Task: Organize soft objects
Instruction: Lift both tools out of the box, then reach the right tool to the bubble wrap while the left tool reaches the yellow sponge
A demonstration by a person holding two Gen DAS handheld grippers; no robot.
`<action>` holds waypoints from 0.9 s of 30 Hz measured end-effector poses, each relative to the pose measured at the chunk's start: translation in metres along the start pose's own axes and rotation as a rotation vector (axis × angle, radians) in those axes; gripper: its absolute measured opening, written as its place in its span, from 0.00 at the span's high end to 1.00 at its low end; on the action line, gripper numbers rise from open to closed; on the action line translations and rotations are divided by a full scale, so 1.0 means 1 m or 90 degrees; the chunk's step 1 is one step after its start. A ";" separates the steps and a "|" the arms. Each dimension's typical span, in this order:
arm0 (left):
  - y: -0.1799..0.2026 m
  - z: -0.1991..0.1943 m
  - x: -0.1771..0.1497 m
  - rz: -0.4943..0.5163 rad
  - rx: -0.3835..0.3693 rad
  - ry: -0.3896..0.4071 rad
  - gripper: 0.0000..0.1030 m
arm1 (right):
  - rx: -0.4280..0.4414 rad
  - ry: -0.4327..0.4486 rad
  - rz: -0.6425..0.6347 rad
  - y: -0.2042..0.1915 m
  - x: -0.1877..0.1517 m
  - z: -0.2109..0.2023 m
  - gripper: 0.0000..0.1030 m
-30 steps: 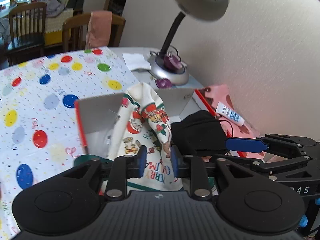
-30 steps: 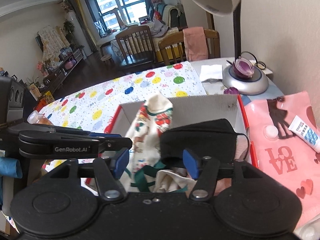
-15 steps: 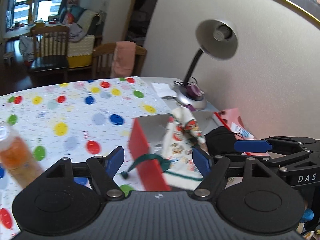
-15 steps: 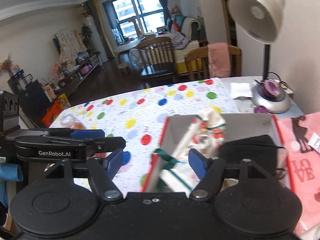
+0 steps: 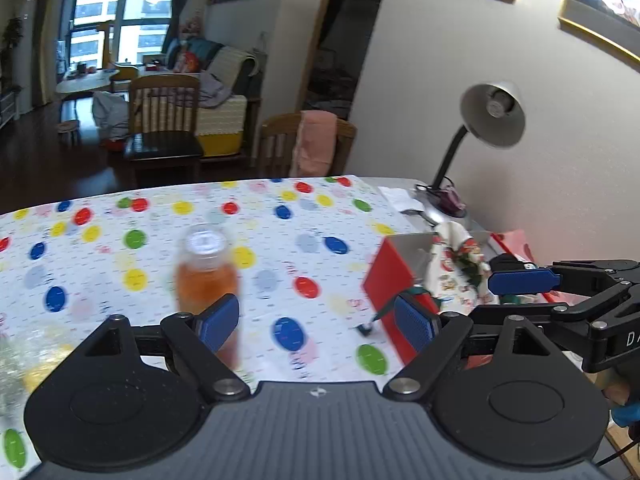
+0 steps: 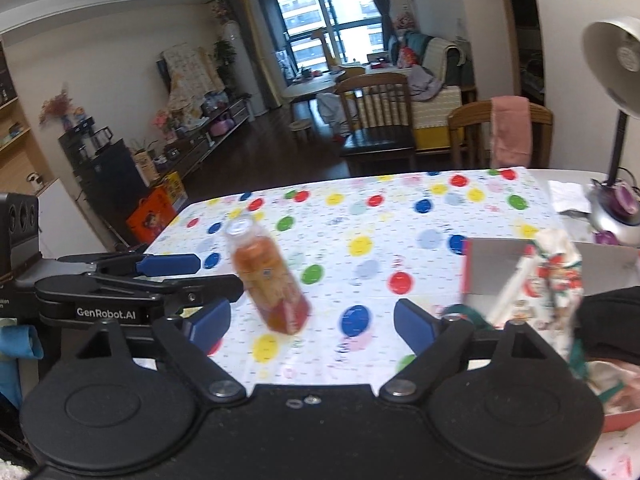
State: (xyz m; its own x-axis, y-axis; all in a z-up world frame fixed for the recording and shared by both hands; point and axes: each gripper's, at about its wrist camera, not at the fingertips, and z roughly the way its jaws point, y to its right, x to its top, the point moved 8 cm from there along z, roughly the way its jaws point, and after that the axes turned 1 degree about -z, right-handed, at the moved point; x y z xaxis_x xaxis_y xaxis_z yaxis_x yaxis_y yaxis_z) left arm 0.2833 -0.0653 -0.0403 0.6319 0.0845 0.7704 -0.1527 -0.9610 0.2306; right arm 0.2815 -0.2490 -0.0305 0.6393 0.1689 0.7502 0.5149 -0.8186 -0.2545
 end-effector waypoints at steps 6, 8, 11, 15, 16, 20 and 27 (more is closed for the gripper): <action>-0.053 -0.026 -0.009 -0.033 0.025 0.012 0.09 | 0.025 -0.019 -0.022 -0.049 -0.004 0.026 0.06; -0.071 -0.034 -0.014 -0.040 0.045 0.021 0.00 | 0.035 -0.028 -0.035 -0.065 -0.006 0.036 0.05; -0.099 -0.045 -0.022 -0.050 0.070 0.034 0.00 | 0.046 -0.043 -0.052 -0.088 -0.008 0.052 0.05; -0.138 -0.057 -0.036 -0.082 0.101 0.035 0.00 | 0.062 -0.068 -0.078 -0.117 -0.014 0.072 0.05; -0.148 -0.060 -0.040 -0.092 0.110 0.036 0.00 | 0.067 -0.075 -0.085 -0.125 -0.015 0.078 0.05; -0.182 -0.074 -0.056 -0.125 0.144 0.041 0.00 | 0.093 -0.104 -0.114 -0.157 -0.025 0.102 0.05; -0.227 -0.089 -0.086 -0.179 0.185 0.033 0.00 | 0.135 -0.150 -0.184 -0.206 -0.049 0.151 0.05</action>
State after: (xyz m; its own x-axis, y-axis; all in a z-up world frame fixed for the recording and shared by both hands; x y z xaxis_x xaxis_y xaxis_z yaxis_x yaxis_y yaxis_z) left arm 0.1959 0.1689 -0.1065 0.5786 0.3602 0.7318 0.2467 -0.9325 0.2639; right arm 0.2302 -0.0053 -0.1069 0.5513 0.5158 0.6557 0.7824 -0.5926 -0.1916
